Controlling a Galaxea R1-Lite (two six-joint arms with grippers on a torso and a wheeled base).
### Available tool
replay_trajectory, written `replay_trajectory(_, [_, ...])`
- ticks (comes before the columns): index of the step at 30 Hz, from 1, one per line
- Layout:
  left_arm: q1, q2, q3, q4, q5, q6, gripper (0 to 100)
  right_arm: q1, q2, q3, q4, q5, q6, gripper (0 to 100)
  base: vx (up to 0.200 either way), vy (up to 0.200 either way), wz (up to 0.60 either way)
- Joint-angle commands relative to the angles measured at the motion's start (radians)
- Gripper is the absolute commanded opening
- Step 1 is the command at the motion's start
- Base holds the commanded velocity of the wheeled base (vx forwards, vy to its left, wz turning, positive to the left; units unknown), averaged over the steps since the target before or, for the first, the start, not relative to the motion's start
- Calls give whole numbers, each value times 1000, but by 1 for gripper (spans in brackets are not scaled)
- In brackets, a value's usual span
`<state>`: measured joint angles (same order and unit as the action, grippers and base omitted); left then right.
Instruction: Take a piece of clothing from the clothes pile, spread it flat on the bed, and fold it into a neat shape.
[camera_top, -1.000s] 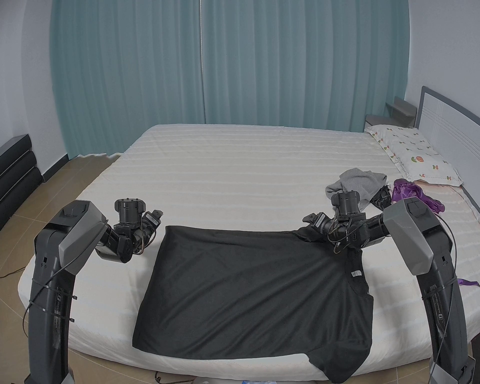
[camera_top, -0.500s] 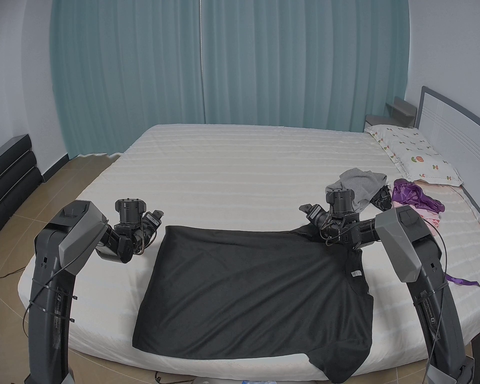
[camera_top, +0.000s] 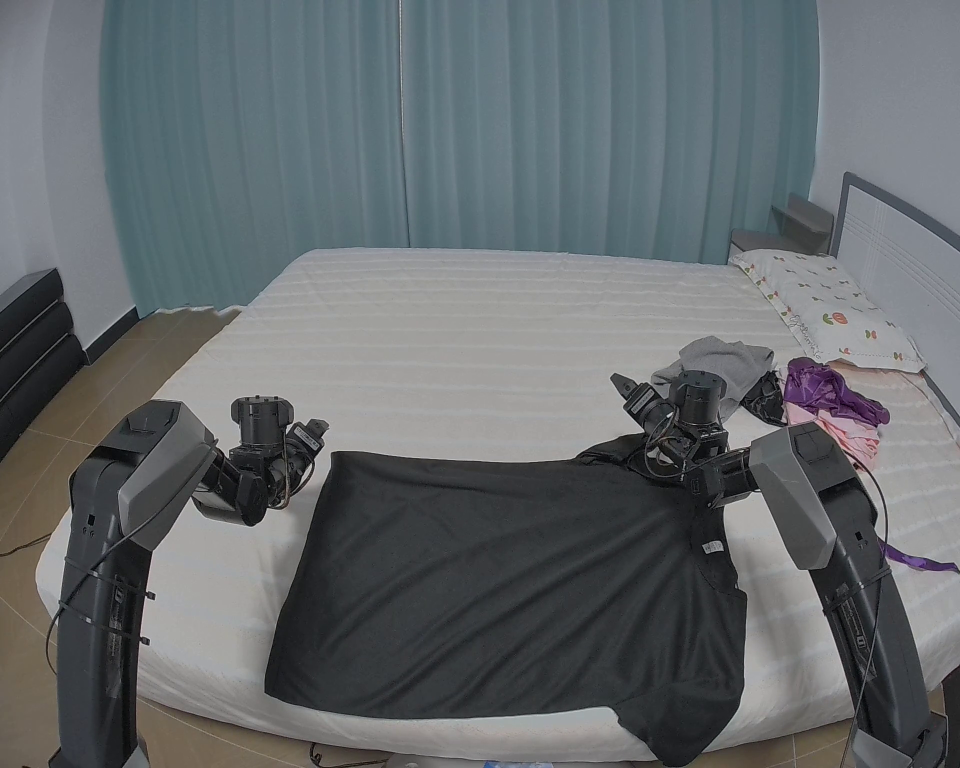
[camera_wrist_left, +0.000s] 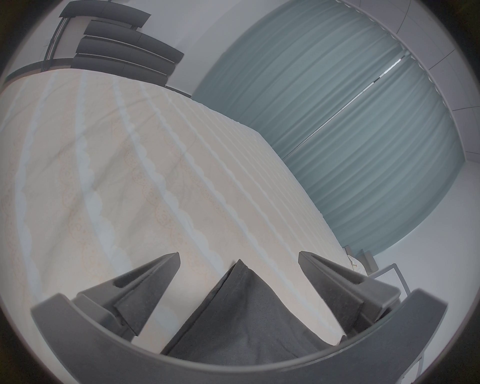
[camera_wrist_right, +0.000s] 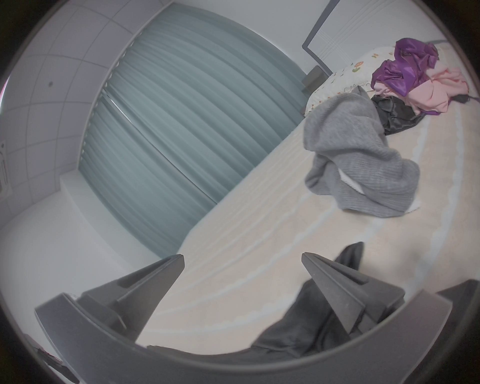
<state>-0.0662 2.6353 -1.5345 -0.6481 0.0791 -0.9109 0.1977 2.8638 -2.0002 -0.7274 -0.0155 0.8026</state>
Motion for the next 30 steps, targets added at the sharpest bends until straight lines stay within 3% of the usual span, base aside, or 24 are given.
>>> replay_trajectory(1, [0, 0, -3, -1, 1, 0, 100, -15, 8, 0, 62, -9, -19, 100, 0, 0, 0])
replay_trajectory(8, [2, 0, -4, -1, 1, 1, 100, -44, -113, 156, 97, 11, -88, 100, 0, 0, 0])
replay_trajectory(18, [2, 0, -4, -1, 1, 1, 100, -35, -276, 466, 97, 152, -83, 100, 0, 0, 0])
replay_trajectory(30, [0, 0, -6, 1, 1, 3, 100, 0, -230, 471, 145, 172, -83, 100, 0, 0, 0])
